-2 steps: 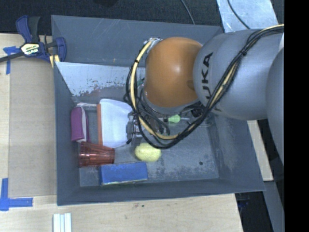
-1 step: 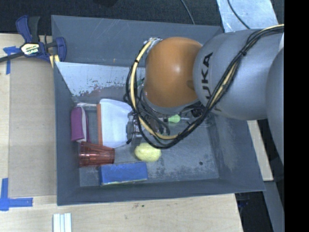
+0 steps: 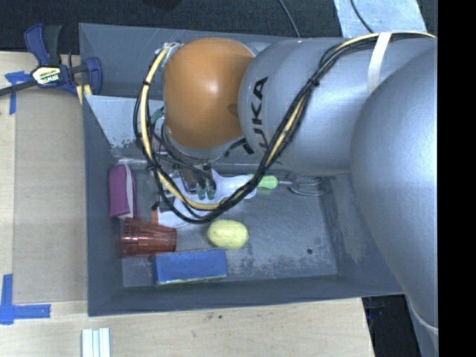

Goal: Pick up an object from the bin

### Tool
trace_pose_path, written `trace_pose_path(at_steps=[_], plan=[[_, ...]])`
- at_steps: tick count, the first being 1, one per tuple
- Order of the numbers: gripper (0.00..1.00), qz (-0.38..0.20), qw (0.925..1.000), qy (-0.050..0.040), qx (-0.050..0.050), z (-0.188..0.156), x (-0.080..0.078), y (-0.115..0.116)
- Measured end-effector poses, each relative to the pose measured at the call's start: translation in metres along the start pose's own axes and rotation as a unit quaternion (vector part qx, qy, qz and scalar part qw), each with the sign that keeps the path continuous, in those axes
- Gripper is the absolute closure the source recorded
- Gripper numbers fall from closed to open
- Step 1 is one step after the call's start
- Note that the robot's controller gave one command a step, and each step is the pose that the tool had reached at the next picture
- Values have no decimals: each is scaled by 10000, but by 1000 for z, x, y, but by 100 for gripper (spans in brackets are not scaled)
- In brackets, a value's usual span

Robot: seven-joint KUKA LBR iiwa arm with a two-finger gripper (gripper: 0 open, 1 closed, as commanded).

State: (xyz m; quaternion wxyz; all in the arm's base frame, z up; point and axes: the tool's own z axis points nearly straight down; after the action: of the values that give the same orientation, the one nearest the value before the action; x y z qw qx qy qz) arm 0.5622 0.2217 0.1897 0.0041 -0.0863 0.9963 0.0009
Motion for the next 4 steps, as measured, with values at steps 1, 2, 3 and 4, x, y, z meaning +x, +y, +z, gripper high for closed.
trace_pose_path(at_steps=[1,2,3,4], plan=[[100,560,9984,46,18,22,54,3],[100,-553,9985,-51,-11,17,22,-6],[100,590,9983,34,19,47,60,-37],[100,-329,9994,-51,-8,59,53,-46]])
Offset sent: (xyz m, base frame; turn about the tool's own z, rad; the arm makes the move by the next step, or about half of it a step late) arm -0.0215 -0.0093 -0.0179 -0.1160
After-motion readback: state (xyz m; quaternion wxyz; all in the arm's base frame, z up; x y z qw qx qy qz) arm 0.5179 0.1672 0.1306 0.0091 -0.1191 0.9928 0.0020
